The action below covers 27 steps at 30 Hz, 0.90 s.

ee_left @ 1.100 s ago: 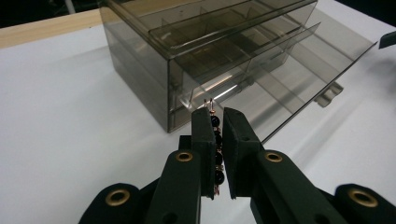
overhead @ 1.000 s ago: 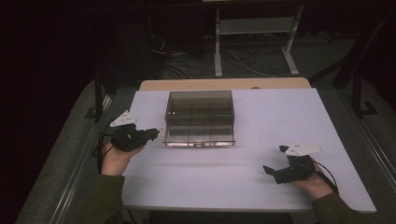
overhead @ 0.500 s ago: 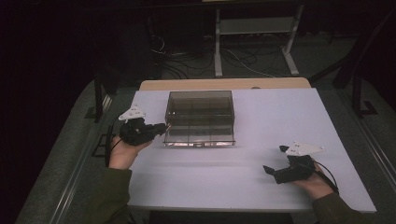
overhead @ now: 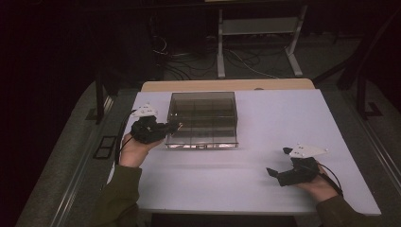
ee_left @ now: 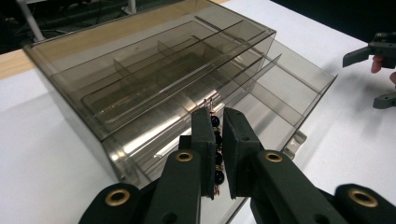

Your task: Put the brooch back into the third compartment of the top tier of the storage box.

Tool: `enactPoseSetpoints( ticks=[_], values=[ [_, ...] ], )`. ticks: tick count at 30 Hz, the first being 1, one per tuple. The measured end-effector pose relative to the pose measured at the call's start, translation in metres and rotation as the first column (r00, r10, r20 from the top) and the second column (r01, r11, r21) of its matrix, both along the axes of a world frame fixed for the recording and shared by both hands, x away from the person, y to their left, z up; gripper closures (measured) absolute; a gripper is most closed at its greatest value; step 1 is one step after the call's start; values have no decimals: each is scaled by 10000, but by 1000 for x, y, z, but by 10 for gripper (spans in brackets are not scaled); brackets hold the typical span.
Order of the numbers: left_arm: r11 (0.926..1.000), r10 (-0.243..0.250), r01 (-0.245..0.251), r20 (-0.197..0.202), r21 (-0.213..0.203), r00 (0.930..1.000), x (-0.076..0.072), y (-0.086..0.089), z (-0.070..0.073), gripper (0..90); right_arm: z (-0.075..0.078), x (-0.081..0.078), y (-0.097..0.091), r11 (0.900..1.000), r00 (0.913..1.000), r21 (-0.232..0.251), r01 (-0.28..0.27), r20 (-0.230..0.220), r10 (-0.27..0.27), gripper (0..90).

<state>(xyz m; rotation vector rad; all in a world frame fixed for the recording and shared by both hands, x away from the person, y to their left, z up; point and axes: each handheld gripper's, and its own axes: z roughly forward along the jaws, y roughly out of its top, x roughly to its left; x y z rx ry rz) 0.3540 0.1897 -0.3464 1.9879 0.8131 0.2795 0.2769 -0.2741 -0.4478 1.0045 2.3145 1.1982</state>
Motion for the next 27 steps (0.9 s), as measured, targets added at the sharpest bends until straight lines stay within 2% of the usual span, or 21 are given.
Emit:
enactPoseSetpoints(
  ticks=[17,18,27],
  values=[
    [9984,-558,558,-30,-68,9984,8,-31,1,829,0,0,0,10000,10000,10,5,5,-5,6],
    [9982,-592,592,-35,-60,9982,9,-32,1,829,0,-1,1,10000,10000,39,29,-93,-29,6],
    [9956,-934,933,-79,-111,9956,13,-51,0,829,0,0,1,10000,10000,11,-26,0,26,5]
  ],
)
